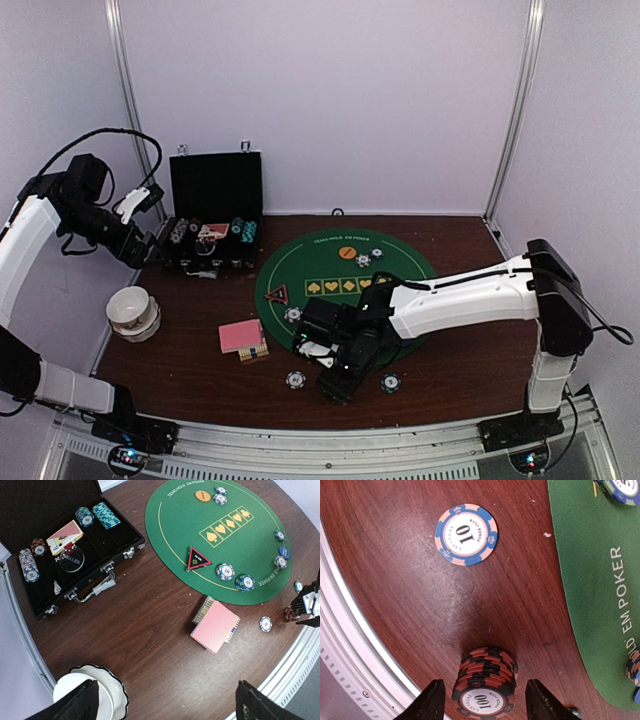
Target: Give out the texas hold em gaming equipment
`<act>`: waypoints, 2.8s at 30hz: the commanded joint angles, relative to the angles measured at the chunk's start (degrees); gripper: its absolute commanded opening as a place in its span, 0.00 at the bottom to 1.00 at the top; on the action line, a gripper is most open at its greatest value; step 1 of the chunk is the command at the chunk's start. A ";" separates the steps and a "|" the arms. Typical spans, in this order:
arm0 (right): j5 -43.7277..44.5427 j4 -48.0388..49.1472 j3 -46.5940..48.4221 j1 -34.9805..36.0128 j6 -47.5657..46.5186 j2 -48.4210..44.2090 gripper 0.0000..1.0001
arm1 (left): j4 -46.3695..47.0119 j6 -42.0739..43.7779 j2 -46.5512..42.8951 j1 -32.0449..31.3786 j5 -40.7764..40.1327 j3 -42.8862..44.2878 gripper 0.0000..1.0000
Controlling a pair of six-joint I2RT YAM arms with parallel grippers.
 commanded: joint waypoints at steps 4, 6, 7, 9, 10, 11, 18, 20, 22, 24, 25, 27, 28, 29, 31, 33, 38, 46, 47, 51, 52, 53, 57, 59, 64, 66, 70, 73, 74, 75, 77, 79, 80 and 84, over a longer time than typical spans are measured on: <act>-0.54 0.11 -0.52 0.78 0.78 0.61 0.58 | 0.41 0.40 -0.65 -0.14 0.48 1.69 0.98; -0.49 0.18 -0.49 0.87 0.90 0.66 0.58 | 0.43 0.37 -0.65 -0.14 0.68 1.61 0.98; -0.57 0.18 -0.53 0.88 0.88 0.70 0.57 | 0.41 0.40 -0.64 -0.13 0.79 1.60 0.98; -0.62 0.20 -0.65 0.91 0.96 0.75 0.57 | 0.40 0.41 -0.66 -0.14 0.77 1.51 0.98; -0.71 0.25 -0.66 0.99 0.96 0.79 0.57 | 0.46 0.41 -0.58 -0.14 0.80 1.44 0.98; -0.80 0.19 -0.68 0.98 0.96 0.88 0.57 | 0.43 0.41 -0.62 -0.14 0.89 1.38 0.97; -1.25 0.08 -0.67 0.97 0.96 1.45 0.54 | 0.46 0.58 -0.36 -0.14 0.94 1.24 0.97; -1.24 -0.11 -0.58 0.94 0.92 1.50 0.54 | 0.53 0.56 -0.21 -0.11 1.05 1.33 0.98; -0.85 -0.15 -0.66 0.99 0.90 1.18 0.52 | 0.53 0.50 -0.07 -0.10 1.19 1.34 0.98; -0.53 -0.35 -0.48 1.00 0.82 1.14 0.49 | 0.54 0.54 -0.01 -0.14 1.20 1.34 0.98; -0.37 -0.57 -0.34 0.95 0.79 1.16 0.47 | 0.47 0.51 -0.02 -0.13 1.15 1.34 0.98; 0.14 -0.80 -0.23 0.99 0.79 0.93 0.41 | 0.51 0.58 -0.04 -0.14 1.12 1.38 0.98; 0.44 -0.91 -0.15 1.00 0.71 0.70 0.37 | 0.47 0.54 -0.09 -0.09 1.11 1.38 0.98; 0.93 -1.14 0.17 0.92 0.65 0.36 0.35 | 0.53 0.58 -0.06 -0.13 1.08 1.49 0.98; 2.07 -1.96 1.07 0.88 0.46 -0.09 0.31 | 0.50 0.59 -0.10 -0.13 1.09 1.51 0.98; 3.12 -3.22 2.56 0.62 0.00 -0.61 0.28 | 0.51 0.50 -0.14 -0.14 1.19 1.51 0.98; 5.25 -6.81 6.82 -0.83 -1.23 -2.16 0.20 | 0.51 0.28 -0.20 -0.14 1.12 1.75 0.98; 9.86 -9.53 15.72 -9.60 -3.19 -2.34 0.19 | 0.47 0.25 -0.53 -0.14 1.12 1.78 0.97; 10.82 -9.05 16.99 -11.70 -3.25 -1.82 0.19 | 0.51 0.24 -0.54 -0.14 1.22 1.73 0.98; 13.56 -6.96 23.80 -20.36 -3.39 3.13 0.19 | 0.49 0.32 -0.34 -0.10 1.27 1.51 0.98; 14.14 -6.78 26.15 -22.11 -3.30 5.77 0.18 | 0.53 0.25 -0.29 -0.14 1.25 1.58 0.97; 14.96 -6.58 28.22 -23.78 -3.15 7.73 0.18 | 0.54 0.22 -0.32 -0.14 1.26 1.62 0.98; 14.35 -5.29 37.43 -29.30 -1.45 16.08 0.17 | 0.52 0.19 -0.40 -0.14 1.41 1.52 0.98; 14.05 -4.76 41.88 -30.49 -1.52 20.22 0.17 | 0.49 0.18 -0.34 -0.13 1.42 1.47 0.97; 12.51 -5.93 54.01 -31.60 -1.60 29.77 0.17 | 0.50 0.19 -0.52 -0.14 1.38 1.17 0.98; 12.10 -5.94 56.45 -31.74 -1.36 32.20 0.18 | 0.54 0.20 -0.40 -0.12 1.32 1.16 0.98; 12.05 -4.51 57.37 -32.32 -0.53 34.68 0.18 | 0.48 0.34 -0.23 -0.12 0.82 1.16 0.98; 12.73 -3.10 57.33 -32.87 -0.18 36.10 0.18 | 0.51 0.58 -0.33 -0.14 0.52 1.16 0.98; 12.91 -2.64 57.34 -32.98 -0.26 36.65 0.18 | 0.51 0.64 -0.32 -0.10 0.46 1.16 0.97; 13.02 -2.19 57.32 -33.11 -0.27 37.10 0.19 | 0.49 0.60 -0.21 -0.14 0.43 1.23 0.98; 13.51 -1.20 57.45 -33.34 -0.35 37.85 0.19 | 0.52 0.59 -0.16 -0.10 0.63 1.25 0.98; 13.96 -0.68 57.94 -33.64 -0.35 38.70 0.20 | 0.54 0.57 -0.04 -0.14 0.72 1.24 0.98; 14.22 -0.62 58.53 -33.82 -0.31 39.13 0.20 | 0.46 0.60 -0.07 -0.12 0.64 1.24 0.98; 13.97 -1.04 60.01 -34.62 -0.18 40.78 0.23 | 0.54 0.74 -0.04 -0.12 0.59 1.33 0.98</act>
